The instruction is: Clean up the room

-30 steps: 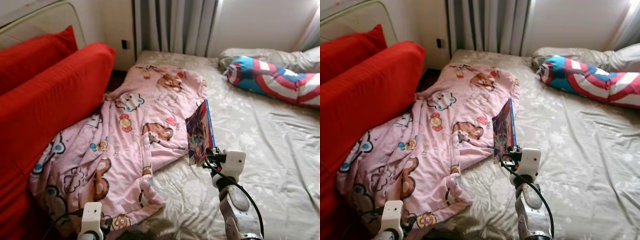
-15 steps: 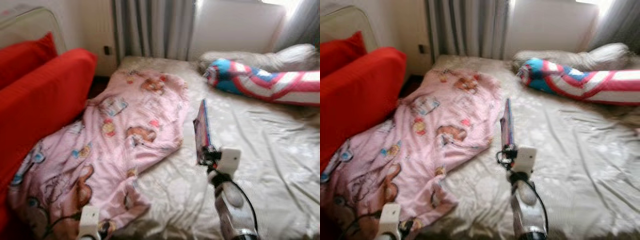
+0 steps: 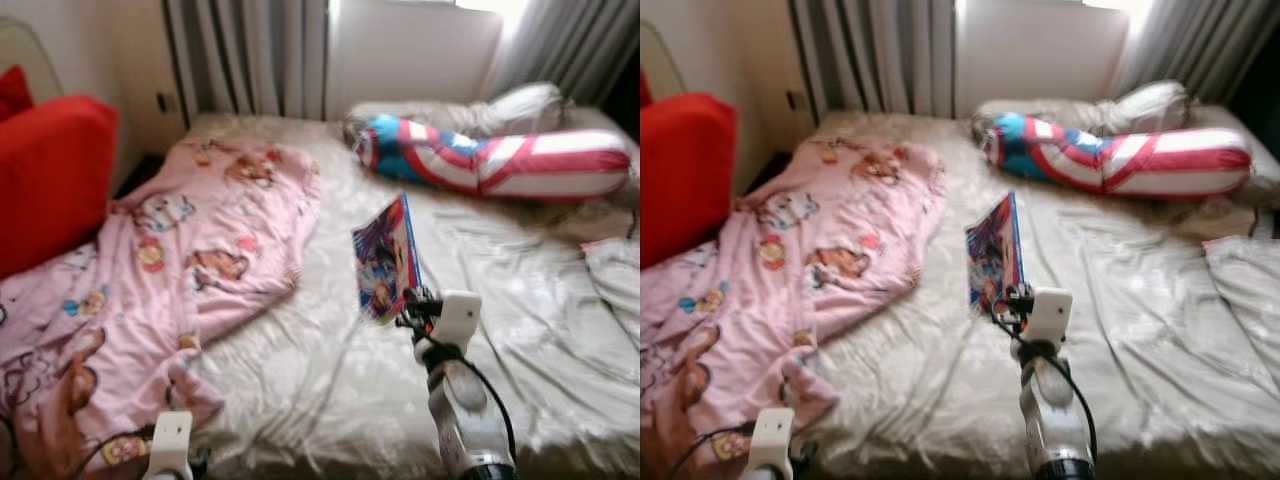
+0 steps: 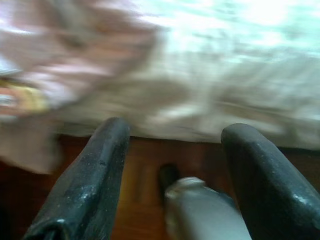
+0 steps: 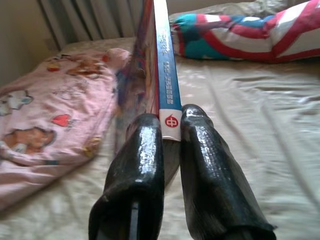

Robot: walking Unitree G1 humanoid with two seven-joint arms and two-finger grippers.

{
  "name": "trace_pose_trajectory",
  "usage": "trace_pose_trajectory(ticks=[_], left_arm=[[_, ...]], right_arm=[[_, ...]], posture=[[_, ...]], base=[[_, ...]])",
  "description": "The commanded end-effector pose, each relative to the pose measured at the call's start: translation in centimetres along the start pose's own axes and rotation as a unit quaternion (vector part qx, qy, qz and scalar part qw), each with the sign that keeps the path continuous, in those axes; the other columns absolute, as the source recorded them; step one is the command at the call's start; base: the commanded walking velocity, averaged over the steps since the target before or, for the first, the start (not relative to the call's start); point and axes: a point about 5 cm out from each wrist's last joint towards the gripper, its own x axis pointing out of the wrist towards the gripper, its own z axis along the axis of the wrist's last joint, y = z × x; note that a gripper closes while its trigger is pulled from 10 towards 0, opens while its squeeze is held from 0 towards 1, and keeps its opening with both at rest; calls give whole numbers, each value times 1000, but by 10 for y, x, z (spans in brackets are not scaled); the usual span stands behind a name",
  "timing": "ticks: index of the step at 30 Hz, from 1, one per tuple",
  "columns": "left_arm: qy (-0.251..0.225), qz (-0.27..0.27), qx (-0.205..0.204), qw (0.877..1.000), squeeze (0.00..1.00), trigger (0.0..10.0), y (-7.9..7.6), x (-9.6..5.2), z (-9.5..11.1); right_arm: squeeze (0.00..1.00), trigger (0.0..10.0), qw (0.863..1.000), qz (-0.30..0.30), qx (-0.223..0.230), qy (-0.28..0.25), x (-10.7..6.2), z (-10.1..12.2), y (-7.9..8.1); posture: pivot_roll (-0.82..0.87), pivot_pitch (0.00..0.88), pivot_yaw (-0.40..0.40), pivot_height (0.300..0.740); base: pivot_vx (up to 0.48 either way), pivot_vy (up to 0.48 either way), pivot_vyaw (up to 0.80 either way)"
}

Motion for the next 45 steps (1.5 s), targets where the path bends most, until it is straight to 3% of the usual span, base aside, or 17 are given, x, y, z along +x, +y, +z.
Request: trace_pose_trajectory(ticks=[1,33,45], left_arm=[[11,11,5,1000,0,10000,10,-2,-5],[17,10,4,1000,0,10000,9,-2,-7],[6,6,-10,1000,0,10000,6,-1,-3]], right_arm=[[0,10000,999,5,4,-35,5,14,4],[0,10000,999,2,3,-34,5,13,4],[0,10000,999,0,3,-32,5,13,4]], posture=[[-33,35,-52,727],[-34,41,-51,727],[-34,42,-51,727]], base=[[0,-360,0],[0,-357,0],[0,-44,0]])
